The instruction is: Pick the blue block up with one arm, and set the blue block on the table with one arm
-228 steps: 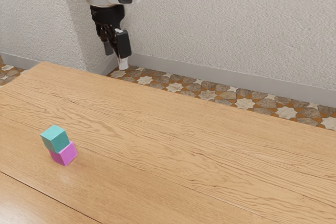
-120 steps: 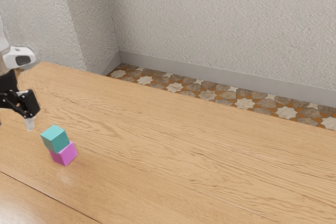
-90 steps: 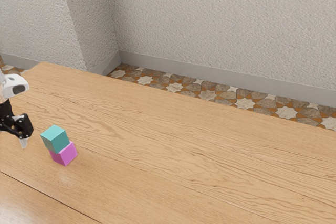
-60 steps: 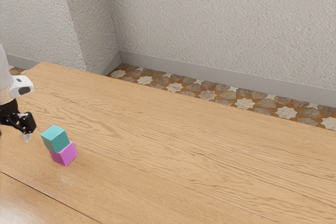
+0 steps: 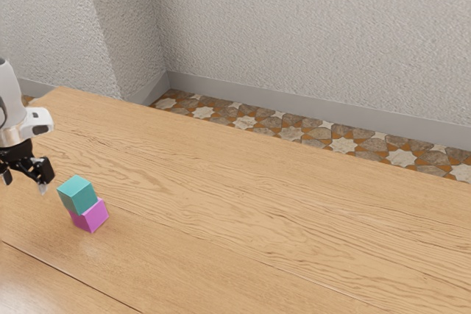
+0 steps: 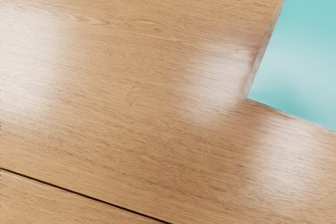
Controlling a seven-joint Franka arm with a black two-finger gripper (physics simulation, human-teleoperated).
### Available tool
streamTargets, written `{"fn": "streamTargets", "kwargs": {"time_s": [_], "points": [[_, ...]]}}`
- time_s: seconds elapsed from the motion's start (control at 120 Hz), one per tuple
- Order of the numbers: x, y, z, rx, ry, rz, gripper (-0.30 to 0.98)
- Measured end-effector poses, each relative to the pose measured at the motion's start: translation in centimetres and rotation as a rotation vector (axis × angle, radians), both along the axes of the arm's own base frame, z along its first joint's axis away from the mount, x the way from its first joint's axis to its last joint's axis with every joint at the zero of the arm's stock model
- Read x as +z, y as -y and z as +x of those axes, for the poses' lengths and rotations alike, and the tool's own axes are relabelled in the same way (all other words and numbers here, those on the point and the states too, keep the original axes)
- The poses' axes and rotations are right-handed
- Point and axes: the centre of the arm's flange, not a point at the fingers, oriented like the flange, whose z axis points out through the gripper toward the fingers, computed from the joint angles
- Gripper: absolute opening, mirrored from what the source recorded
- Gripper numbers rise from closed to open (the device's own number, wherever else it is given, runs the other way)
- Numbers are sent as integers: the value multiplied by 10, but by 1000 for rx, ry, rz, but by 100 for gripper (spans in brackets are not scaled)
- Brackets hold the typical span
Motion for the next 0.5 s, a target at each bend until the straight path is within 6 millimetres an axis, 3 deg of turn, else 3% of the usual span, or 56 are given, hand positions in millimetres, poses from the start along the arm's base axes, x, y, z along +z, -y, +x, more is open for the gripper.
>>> {"fn": "streamTargets", "kwargs": {"time_s": [0.117, 0.267, 0.3, 0.425, 0.5], "points": [[-8, -3, 6, -31, 28, -34, 69], [12, 53, 24, -208, 131, -110, 69], [8, 53, 24, -219, 132, -126, 69], [-15, 21, 21, -206, 106, -132, 69], [-24, 15, 24, -229, 93, -125, 69]]}}
